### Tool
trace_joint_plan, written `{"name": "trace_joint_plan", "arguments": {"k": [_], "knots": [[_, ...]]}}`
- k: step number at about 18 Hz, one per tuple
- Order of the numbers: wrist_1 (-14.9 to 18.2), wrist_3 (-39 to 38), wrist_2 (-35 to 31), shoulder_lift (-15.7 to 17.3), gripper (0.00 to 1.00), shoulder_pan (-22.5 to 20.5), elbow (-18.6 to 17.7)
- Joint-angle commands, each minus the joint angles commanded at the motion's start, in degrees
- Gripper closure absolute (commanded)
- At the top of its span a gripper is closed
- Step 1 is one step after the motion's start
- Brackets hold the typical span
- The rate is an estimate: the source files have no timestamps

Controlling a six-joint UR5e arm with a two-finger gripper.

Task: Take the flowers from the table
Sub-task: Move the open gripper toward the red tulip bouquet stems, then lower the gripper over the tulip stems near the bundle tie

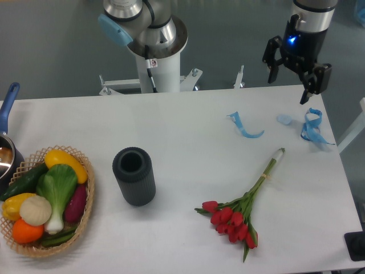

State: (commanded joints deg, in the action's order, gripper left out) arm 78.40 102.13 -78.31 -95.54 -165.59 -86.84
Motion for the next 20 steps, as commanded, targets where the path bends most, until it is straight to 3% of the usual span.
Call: {"name": "trace_joint_plan", "arguments": {"k": [6,12,18,20], "knots": [[-0.61,-0.17,-0.88,0.87,0.00,0.70,-1.40],[-6.58,-0.88,1.84,1.32,0.00,0.61,-7.64],[-7.73,-8.69,1.76,0.70,0.00,2.89,-9.66],[-8.08,-13.68,1.50,-1.22,0.00,5.43,-9.67]]}}
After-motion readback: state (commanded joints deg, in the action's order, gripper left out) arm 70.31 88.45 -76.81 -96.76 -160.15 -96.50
